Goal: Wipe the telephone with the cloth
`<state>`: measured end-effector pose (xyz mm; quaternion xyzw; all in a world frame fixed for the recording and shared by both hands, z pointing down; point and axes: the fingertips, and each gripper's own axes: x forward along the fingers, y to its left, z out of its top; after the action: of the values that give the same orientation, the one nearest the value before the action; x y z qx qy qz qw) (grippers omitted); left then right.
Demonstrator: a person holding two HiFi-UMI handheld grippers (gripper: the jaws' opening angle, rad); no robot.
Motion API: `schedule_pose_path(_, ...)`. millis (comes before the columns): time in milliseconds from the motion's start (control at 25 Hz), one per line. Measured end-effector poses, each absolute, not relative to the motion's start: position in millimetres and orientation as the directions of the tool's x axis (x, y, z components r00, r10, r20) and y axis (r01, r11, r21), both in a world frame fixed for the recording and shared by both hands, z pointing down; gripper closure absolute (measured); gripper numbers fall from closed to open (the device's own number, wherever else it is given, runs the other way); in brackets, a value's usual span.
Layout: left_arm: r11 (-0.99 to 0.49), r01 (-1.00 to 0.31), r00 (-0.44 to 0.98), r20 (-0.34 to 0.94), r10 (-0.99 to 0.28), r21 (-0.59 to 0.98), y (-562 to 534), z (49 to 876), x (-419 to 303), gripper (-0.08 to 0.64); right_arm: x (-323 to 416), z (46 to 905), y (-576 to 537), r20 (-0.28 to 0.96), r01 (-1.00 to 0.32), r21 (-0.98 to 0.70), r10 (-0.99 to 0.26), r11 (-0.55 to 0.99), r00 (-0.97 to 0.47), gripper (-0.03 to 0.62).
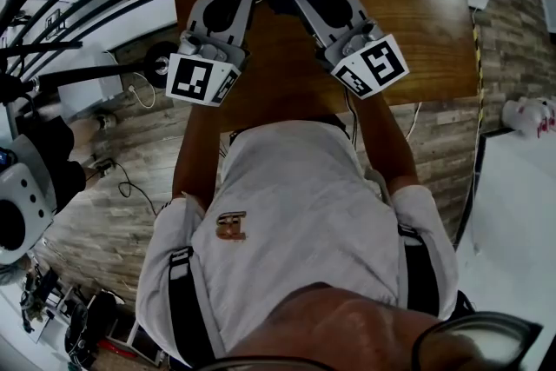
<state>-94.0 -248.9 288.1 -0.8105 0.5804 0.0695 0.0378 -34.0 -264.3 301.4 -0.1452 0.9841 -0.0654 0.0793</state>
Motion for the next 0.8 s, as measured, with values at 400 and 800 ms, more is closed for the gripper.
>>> schedule_pose_path(400, -0.307, -0.952, 0.302, -0.157, -0.940, 0.012, -242, 287, -95, 0.538, -36, 296, -256, -0.143, -0.259, -0.126, -0.276, 0.958, -0.951, 0.514)
schedule_pose_path(800, -0.295, -0.955, 0.288, -0.157, -0.945, 0.020, -232, 287, -95, 0.538, -37, 297, -248, -0.143, -0.252, -0.123, -0.269, 0.960, -0.953, 0.514)
